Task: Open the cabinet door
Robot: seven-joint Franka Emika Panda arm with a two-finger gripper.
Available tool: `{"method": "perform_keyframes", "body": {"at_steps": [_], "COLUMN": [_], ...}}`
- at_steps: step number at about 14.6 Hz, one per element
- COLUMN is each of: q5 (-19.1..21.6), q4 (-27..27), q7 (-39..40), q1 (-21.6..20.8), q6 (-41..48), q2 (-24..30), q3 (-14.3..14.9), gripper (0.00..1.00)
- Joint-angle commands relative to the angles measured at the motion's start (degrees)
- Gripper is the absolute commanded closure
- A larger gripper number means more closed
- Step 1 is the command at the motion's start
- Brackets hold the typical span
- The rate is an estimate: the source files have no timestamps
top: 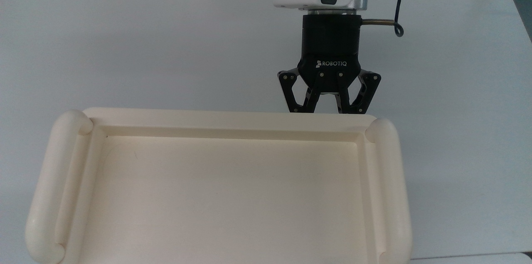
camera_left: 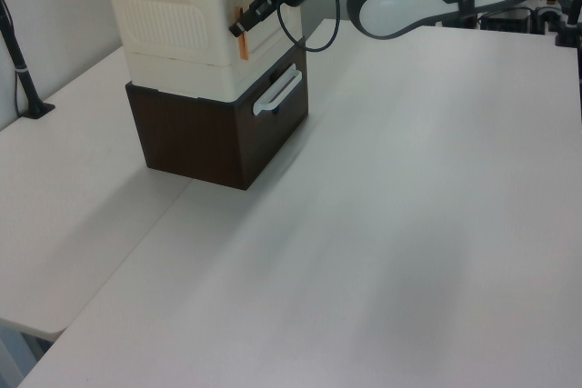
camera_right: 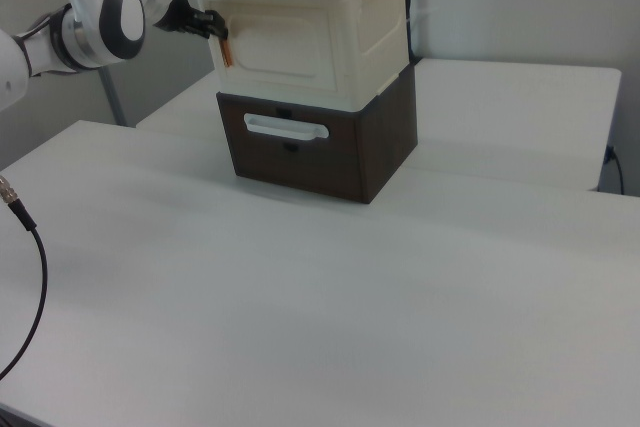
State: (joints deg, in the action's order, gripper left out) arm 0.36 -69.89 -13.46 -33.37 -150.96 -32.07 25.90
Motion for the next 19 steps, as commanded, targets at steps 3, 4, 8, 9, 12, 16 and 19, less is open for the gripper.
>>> {"method": "perform_keyframes", "body": {"at_steps": [3, 4, 8, 9, 12, 16, 19], "q5": [-3.51, -4.48, -5.02, -4.93, -4.93, -5.02, -4.93], "q4": [-0.68, -1.29, -2.53, -2.53, -4.37, -6.56, -8.33], "q7": [-2.62, -2.62, -2.36, -2.36, -2.36, -1.66, -0.51], "q1": [-0.03, 0.06, 0.32, 0.41, 0.41, 0.32, 0.23], "q6": [-2.85, -2.85, -2.85, -2.77, -2.68, -1.80, 1.00], "q2": [-0.81, -0.72, -0.19, 0.07, 1.47, 3.67, 5.52], "q3": [1.44, 1.44, 1.44, 1.44, 1.44, 1.35, 0.82], "gripper": [0.67, 0.68, 0.73, 0.74, 0.75, 0.78, 0.80]}}
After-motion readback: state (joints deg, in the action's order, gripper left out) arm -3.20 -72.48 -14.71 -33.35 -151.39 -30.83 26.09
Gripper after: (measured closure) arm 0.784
